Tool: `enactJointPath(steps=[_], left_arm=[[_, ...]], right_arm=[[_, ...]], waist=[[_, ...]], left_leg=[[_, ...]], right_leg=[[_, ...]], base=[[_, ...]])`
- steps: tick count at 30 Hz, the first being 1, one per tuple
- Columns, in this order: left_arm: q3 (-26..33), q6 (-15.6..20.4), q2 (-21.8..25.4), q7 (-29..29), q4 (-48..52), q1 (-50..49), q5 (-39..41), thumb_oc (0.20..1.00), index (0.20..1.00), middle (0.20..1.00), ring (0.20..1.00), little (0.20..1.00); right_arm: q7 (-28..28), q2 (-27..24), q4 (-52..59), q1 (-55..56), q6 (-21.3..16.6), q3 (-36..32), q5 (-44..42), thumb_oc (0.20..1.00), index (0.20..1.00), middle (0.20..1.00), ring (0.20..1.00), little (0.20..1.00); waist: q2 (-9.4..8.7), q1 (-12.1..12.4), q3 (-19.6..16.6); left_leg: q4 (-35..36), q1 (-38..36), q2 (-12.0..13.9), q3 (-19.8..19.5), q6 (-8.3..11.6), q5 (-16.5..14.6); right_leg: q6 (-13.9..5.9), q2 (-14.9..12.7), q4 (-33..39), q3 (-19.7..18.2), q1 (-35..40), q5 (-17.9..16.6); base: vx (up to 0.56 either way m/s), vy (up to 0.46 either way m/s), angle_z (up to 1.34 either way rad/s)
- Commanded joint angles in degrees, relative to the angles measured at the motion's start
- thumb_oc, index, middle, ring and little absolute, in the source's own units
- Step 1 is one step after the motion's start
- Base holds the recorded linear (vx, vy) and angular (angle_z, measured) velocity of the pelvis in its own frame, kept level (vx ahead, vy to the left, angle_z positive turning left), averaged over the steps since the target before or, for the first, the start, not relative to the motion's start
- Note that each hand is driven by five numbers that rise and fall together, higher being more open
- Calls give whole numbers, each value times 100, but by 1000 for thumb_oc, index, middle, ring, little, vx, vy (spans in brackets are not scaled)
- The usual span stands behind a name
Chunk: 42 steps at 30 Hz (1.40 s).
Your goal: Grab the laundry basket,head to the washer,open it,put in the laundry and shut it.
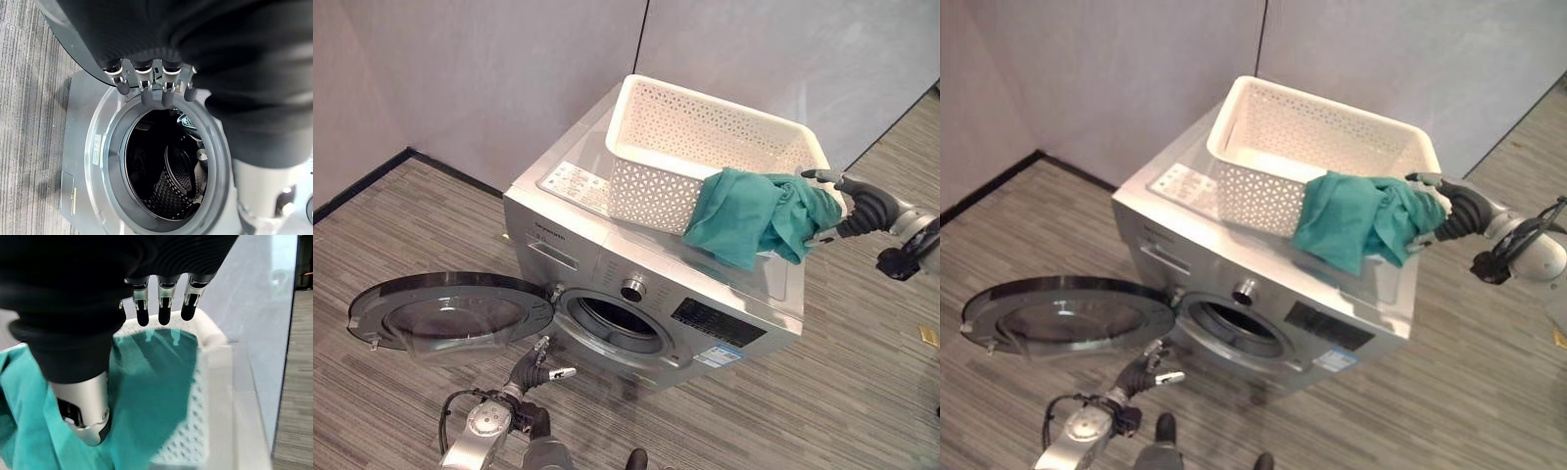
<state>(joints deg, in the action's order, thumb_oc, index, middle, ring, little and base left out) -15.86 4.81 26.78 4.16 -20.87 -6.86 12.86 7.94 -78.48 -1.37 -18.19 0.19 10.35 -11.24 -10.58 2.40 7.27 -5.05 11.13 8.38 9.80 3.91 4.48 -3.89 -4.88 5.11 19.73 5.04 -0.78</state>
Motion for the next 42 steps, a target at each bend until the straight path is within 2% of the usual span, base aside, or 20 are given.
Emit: enactJointPath(steps=[1, 11, 20, 25, 26, 27, 30, 31, 42], left_arm=[[-241, 231, 117, 74, 17, 299, -135, 1000, 1000, 1000, 1000, 1000], [-240, 244, 8, -38, -62, 306, -15, 1000, 1000, 1000, 1000, 1000], [-263, 219, 1, -2, -75, 229, -4, 1000, 1000, 1000, 1000, 1000], [-291, 201, 5, 0, -60, 219, -23, 1000, 1000, 1000, 1000, 1000], [-302, 198, 14, 4, -42, 230, -12, 1000, 1000, 1000, 1000, 1000], [-301, 198, 14, 4, -41, 230, -12, 1000, 1000, 1000, 1000, 1000], [-318, 214, 15, 20, -31, 223, -33, 1000, 1000, 1000, 1000, 1000], [-323, 210, 21, 20, -18, 226, -29, 1000, 1000, 1000, 1000, 1000], [-391, 226, -20, -22, -88, 277, -34, 1000, 1000, 1000, 1000, 1000]], right_arm=[[-32, -248, -217, -353, -61, -184, -131, 1000, 1000, 1000, 1000, 1000], [-255, 131, -632, -1377, -42, 526, -107, 1000, 1000, 1000, 1000, 1000], [-222, 352, -610, -922, 17, 275, -1, 1000, 1000, 1000, 1000, 1000], [-176, 487, -662, -826, 57, 355, 85, 1000, 1000, 1000, 1000, 1000], [-140, 516, -682, -812, 60, 410, 81, 630, 630, 630, 630, 630], [-140, 517, -684, -816, 60, 414, 80, 520, 520, 520, 520, 520], [-83, 518, -670, -749, 67, 437, 59, 322, 322, 322, 322, 322], [-82, 513, -668, -740, 65, 449, 62, 200, 200, 200, 200, 200], [-204, 582, -877, -1126, -29, 628, -76, 200, 200, 200, 200, 200]], waist=[[125, 116, -258], [101, 167, -228], [71, 254, -149], [61, 316, -82], [55, 337, -63], [55, 335, -64], [34, 351, -51], [27, 361, -41], [-5, 353, -52]], left_leg=[[383, 256, 223, 290, 36, 331], [512, 150, 157, 303, -4, 336], [478, 285, 111, 212, -20, 339], [478, 333, 77, 175, -27, 350], [482, 345, 66, 159, -31, 350], [482, 346, 66, 158, -31, 350], [497, 362, 39, 134, -38, 353], [501, 365, 27, 135, -41, 356], [544, 276, 24, 171, -57, 330]], right_leg=[[-88, 66, -74, -167, 655, 838], [-106, 56, -41, -166, 651, 821], [-67, 75, -66, -79, 599, 874], [-59, 91, -77, -22, 572, 888], [-57, 93, -81, -6, 563, 887], [-57, 93, -81, -5, 563, 887], [-59, 96, -85, 11, 561, 894], [-57, 94, -96, 17, 555, 894], [-67, 83, -154, 31, 559, 910]], base=[[0, 0, 0], [0, 0, 0], [2, -7, 3], [5, -6, 7], [0, 0, 0], [0, 0, 0], [6, -1, 1], [11, 0, 5], [5, -2, 4]])
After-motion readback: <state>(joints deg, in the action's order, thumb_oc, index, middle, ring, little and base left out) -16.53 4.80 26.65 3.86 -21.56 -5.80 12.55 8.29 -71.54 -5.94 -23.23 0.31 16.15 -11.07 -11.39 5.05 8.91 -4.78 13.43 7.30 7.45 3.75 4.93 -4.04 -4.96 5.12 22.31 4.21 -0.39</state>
